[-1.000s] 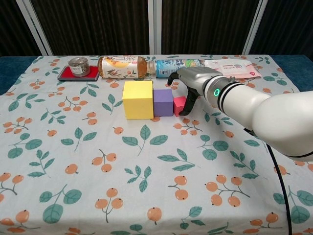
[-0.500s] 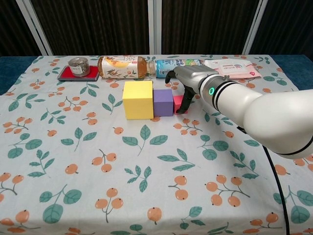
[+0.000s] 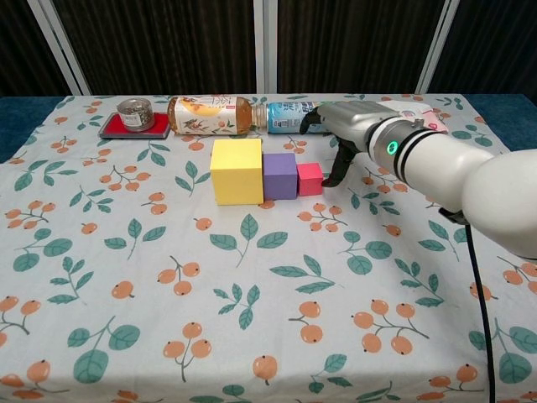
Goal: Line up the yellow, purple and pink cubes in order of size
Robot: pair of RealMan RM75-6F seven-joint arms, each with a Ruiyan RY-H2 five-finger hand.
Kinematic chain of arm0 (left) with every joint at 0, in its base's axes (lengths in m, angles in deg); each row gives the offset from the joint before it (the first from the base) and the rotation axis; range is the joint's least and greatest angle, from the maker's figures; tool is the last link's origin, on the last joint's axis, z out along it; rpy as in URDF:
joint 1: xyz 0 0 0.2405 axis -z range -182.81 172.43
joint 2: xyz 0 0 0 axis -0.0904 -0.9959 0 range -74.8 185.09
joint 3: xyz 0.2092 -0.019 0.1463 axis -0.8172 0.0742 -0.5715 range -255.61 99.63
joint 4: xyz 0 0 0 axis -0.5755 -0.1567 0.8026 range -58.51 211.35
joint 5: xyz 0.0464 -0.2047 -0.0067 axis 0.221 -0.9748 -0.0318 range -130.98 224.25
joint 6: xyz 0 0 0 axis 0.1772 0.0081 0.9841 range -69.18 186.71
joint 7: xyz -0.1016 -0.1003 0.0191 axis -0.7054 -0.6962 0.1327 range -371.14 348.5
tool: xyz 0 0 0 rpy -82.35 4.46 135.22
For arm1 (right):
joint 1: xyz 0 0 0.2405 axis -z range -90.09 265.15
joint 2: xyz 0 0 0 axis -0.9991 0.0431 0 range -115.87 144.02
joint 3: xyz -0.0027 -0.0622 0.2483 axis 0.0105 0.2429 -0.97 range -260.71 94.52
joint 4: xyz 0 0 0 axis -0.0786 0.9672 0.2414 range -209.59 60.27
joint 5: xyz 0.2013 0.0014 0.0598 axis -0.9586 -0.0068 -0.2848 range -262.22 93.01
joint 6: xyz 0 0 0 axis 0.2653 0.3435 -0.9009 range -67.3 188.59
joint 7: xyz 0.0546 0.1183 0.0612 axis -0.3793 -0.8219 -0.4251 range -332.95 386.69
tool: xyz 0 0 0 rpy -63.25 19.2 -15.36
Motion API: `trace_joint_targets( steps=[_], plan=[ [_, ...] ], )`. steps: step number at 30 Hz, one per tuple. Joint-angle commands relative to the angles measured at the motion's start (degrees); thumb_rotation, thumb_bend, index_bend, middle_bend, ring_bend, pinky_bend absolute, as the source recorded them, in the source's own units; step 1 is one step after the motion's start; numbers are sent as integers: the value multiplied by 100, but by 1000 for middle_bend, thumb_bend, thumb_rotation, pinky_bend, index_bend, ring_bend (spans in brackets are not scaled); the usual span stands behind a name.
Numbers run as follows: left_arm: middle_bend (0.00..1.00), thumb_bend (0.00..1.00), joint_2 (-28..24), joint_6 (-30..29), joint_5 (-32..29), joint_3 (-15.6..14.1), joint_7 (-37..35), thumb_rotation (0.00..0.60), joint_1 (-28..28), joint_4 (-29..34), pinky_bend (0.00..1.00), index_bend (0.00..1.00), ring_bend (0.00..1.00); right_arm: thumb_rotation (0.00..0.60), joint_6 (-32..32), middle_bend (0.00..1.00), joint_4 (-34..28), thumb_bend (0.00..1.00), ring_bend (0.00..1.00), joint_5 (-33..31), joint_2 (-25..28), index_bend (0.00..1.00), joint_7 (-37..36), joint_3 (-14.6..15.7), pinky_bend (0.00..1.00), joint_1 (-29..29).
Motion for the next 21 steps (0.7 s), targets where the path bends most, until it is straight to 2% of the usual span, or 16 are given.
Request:
trace_joint_targets(
  steps=[1,12,21],
  plan=[
    [250,13,-3,-7,16,-1,17,600,5,19,190,265,136,600,-14,50,-12,62,0,-42,87,177,25,-8,0,31],
    [250,13,-84,28,-61,9,105,600,-3,134,190,264,136,600,-376,46,762,63,0,-134,-245,177,-10,-138,0,-236],
    [250,12,-72,63,-80,11,90,600,5,112,190,264,136,600,-446,45,938,63,0,-39,-418,177,-93,-180,0,-325]
  ],
)
